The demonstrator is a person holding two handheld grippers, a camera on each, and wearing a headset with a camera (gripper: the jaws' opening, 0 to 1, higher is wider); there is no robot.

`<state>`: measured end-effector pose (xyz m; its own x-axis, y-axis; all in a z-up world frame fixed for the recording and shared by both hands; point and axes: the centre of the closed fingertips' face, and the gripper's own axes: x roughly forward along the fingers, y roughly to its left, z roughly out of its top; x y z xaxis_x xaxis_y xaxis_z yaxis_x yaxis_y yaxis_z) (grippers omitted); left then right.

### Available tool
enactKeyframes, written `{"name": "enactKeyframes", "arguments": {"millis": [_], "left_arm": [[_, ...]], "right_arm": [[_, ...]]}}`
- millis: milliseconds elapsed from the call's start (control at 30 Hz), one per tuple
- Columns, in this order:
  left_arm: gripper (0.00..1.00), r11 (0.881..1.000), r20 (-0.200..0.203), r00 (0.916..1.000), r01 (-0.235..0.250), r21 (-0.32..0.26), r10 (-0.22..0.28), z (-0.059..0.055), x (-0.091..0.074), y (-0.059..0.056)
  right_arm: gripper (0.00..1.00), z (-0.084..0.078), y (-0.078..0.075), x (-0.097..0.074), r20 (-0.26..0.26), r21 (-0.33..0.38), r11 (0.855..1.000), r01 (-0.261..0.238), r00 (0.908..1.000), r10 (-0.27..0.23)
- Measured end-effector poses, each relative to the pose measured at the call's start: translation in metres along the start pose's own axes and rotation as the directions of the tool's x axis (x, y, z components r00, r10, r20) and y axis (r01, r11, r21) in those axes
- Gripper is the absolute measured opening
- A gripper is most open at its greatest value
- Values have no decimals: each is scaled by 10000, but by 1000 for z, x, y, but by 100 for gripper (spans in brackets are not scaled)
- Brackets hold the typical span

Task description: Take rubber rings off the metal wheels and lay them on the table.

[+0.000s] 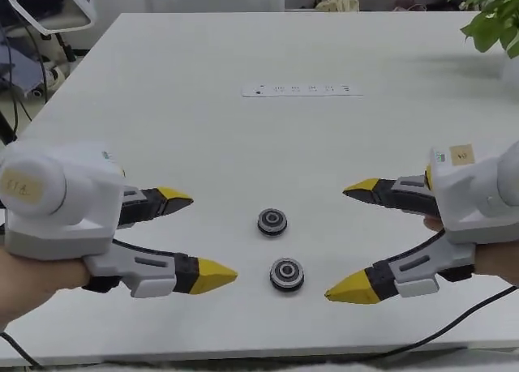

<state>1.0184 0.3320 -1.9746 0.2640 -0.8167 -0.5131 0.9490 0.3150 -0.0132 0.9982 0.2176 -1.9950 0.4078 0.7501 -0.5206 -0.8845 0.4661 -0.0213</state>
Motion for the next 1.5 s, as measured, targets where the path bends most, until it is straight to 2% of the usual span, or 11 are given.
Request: {"name": "enactKeyframes", "arguments": {"millis": [633,1500], "left_arm": [[69,9997,-218,9995,224,-38,-225,-3,11,3],[66,9966,-542,9953,794,-220,-805,-12,36,1]], "right_arm": [[88,-9,-6,10,-151,291,9991,-307,9994,311],[79,-23,-1,25,-624,255,9953,-932,9936,946]]}}
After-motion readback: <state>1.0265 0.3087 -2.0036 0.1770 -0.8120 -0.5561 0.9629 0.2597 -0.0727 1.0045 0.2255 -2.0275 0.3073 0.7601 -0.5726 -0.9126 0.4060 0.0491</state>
